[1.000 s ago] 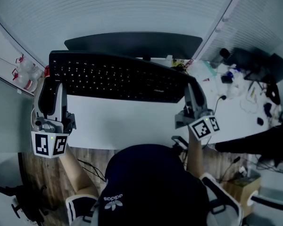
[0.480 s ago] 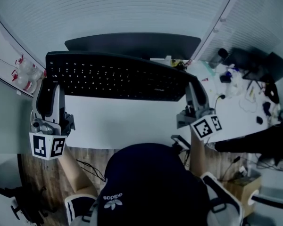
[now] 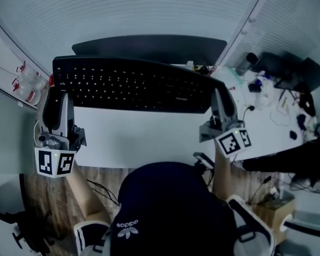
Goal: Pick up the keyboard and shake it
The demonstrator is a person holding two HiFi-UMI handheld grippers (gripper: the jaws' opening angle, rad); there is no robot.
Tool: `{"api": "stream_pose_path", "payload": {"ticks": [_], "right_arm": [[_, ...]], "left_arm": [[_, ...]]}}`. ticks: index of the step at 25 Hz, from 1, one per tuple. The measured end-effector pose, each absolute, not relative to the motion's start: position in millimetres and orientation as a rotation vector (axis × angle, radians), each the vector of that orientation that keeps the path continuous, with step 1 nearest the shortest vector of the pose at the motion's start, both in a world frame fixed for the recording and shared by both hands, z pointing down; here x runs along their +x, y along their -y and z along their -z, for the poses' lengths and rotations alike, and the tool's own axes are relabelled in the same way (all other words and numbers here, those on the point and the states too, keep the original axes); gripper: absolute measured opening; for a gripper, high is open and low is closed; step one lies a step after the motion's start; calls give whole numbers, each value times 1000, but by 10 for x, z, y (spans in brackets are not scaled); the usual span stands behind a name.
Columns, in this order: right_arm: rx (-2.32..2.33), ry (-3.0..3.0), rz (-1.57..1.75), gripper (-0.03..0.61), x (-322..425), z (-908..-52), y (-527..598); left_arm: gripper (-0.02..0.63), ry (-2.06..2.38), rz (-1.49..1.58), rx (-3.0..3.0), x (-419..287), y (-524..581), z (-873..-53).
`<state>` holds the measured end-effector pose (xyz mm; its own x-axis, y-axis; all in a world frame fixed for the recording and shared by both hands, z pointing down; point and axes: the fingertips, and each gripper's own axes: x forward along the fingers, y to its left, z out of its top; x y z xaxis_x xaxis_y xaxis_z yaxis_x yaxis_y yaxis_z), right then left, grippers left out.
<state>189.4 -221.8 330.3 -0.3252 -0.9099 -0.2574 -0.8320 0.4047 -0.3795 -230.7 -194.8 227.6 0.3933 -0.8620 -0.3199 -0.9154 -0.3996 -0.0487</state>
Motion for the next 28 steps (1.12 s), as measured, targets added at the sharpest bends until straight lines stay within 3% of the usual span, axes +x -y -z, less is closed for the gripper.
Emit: {"api": "stream_pose_path", "payload": {"ticks": [28], "right_arm": [[-1585,-2260,283,156,1828,-3398,2154]], "left_arm": [[201,-1579,-362,-2465,-2393,2047,-2392]]}}
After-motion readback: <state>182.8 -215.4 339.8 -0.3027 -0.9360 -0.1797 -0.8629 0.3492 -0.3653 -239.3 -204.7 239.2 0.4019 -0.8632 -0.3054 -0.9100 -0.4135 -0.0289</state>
